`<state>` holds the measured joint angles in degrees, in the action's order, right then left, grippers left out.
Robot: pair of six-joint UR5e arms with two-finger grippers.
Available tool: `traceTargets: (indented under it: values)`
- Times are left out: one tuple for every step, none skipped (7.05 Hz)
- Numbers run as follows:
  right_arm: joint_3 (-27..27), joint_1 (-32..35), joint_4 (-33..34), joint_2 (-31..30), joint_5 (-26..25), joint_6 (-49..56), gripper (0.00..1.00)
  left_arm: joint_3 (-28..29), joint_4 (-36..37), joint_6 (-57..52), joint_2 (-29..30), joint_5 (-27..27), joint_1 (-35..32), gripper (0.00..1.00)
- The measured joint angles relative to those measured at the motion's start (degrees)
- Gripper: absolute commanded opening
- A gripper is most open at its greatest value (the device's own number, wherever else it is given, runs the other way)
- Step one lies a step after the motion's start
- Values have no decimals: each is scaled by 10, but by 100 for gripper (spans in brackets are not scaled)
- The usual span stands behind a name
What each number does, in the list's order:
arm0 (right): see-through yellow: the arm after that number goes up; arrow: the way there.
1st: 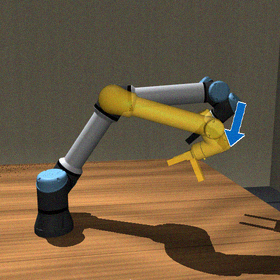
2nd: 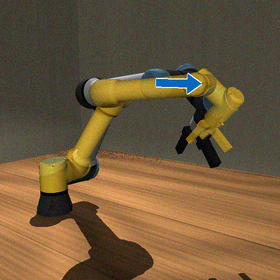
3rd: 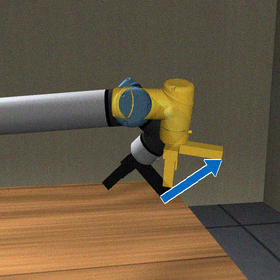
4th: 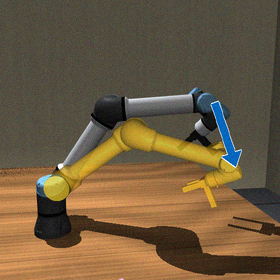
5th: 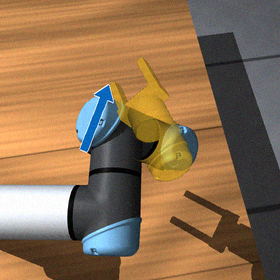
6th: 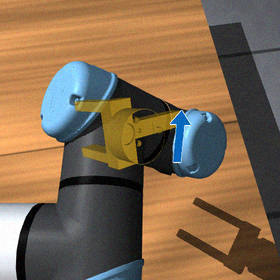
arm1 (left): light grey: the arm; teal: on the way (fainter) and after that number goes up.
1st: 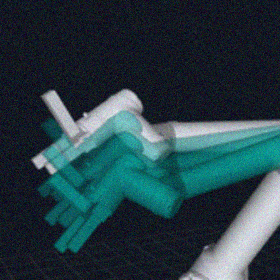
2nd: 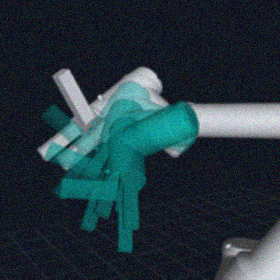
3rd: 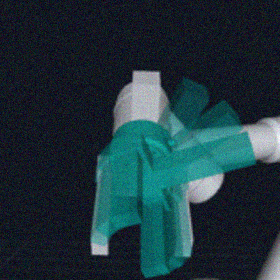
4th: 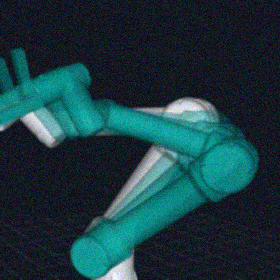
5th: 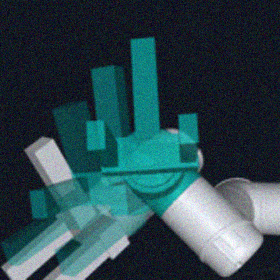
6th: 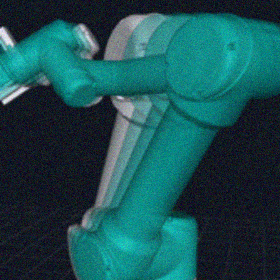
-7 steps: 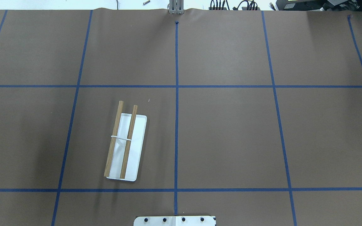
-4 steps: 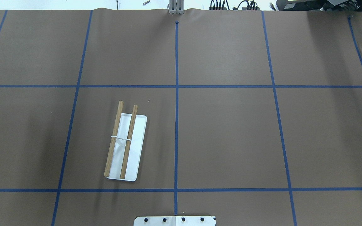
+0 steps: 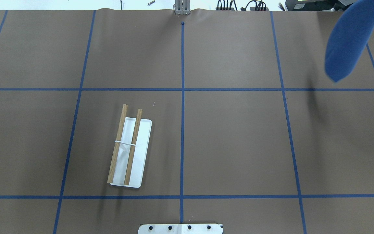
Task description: Hang towel on rack
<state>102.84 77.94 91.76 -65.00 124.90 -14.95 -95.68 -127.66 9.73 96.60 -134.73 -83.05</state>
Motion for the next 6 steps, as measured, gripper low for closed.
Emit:
traceTargets:
  values:
    - [61, -39, 2, 0, -11, -38, 0, -17, -4, 102, 25, 0, 26, 98]
    - [115, -81, 3, 1, -31, -65, 0, -29, -5, 195, 52, 3, 50, 98]
    - [162, -129, 3, 3, -60, -99, 0, -36, -5, 313, 86, 4, 77, 98]
    - [200, -176, 3, 5, -97, -137, 0, -38, -4, 447, 122, 10, 115, 98]
    - [224, -213, 3, 8, -128, -168, 0, -39, -3, 559, 154, 29, 157, 98]
    - [237, -236, 2, 15, -145, -202, 0, -42, -3, 647, 182, 60, 200, 98]
